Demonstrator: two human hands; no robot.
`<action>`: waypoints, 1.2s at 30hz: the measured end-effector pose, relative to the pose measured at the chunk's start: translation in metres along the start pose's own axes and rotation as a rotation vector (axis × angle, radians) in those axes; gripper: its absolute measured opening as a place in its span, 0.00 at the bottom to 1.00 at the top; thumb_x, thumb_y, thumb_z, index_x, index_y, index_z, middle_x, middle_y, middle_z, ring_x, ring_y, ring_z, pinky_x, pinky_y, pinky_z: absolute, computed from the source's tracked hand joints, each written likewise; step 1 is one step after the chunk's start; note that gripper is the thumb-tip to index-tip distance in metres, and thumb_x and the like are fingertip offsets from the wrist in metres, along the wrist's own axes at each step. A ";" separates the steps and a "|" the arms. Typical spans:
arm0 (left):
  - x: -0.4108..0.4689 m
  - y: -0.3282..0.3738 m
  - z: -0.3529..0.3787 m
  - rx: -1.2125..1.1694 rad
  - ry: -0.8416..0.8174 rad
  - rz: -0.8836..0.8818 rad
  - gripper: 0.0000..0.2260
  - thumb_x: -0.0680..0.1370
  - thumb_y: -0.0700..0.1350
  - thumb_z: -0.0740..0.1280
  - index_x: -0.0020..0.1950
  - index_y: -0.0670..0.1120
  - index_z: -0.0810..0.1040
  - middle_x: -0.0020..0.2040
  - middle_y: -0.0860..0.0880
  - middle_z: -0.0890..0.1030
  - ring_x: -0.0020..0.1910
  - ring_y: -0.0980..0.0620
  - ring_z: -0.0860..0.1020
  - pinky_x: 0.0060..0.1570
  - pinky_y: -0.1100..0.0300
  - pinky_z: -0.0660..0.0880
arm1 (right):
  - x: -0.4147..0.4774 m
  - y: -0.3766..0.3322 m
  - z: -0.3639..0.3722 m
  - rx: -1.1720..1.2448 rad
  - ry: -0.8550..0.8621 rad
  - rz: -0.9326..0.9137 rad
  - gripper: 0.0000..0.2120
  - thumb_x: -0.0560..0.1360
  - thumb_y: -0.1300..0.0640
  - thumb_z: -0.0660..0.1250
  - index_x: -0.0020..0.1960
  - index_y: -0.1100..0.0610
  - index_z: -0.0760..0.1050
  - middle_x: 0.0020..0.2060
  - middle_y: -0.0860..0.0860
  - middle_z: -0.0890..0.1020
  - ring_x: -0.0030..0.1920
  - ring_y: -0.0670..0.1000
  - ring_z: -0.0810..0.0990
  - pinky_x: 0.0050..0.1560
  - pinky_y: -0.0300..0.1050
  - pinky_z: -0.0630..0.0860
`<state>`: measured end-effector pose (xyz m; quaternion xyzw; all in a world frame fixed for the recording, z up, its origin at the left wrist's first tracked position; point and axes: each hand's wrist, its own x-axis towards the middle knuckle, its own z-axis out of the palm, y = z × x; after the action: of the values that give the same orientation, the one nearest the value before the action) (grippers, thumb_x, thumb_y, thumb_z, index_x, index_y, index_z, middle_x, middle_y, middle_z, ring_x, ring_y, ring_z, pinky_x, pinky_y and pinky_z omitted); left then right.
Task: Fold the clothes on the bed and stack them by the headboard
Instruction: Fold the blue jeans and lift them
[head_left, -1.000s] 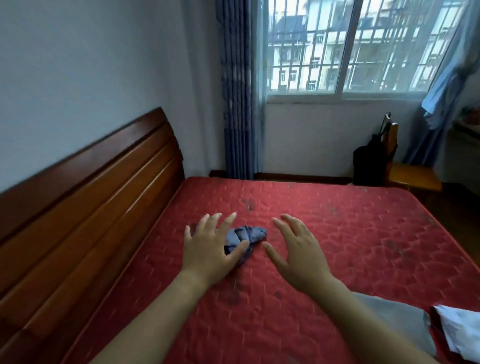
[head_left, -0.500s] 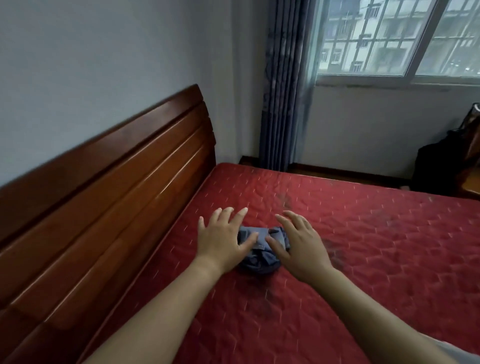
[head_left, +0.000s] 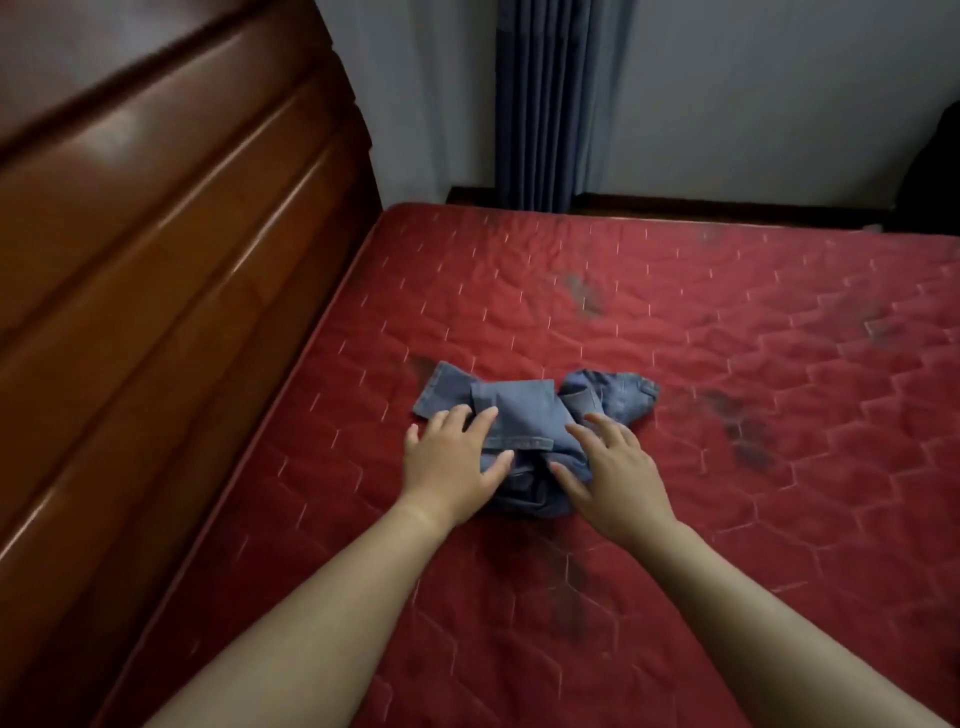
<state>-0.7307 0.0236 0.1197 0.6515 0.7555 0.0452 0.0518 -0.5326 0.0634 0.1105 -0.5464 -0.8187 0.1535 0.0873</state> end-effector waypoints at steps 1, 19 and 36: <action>0.008 -0.004 0.020 0.000 -0.025 -0.007 0.27 0.75 0.64 0.55 0.72 0.57 0.60 0.70 0.51 0.67 0.69 0.50 0.64 0.66 0.44 0.61 | 0.008 0.007 0.018 -0.008 -0.013 0.002 0.28 0.75 0.39 0.59 0.71 0.50 0.64 0.72 0.52 0.63 0.72 0.54 0.59 0.63 0.53 0.69; 0.058 -0.022 0.229 -0.381 -0.267 -0.214 0.24 0.72 0.61 0.67 0.65 0.54 0.68 0.55 0.42 0.76 0.54 0.38 0.76 0.54 0.51 0.72 | 0.064 0.094 0.210 0.290 -0.107 0.094 0.22 0.72 0.57 0.69 0.64 0.47 0.73 0.52 0.54 0.75 0.52 0.59 0.76 0.50 0.47 0.71; -0.137 0.010 0.096 -0.411 -0.085 -0.189 0.08 0.74 0.51 0.67 0.49 0.51 0.71 0.45 0.52 0.72 0.45 0.42 0.77 0.37 0.53 0.70 | -0.145 0.082 0.069 0.503 0.125 0.179 0.18 0.68 0.72 0.68 0.54 0.57 0.79 0.47 0.54 0.79 0.48 0.50 0.76 0.51 0.34 0.66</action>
<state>-0.6880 -0.1100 0.0286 0.5551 0.7851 0.1656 0.2191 -0.4266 -0.0513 0.0203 -0.5861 -0.6963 0.3250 0.2570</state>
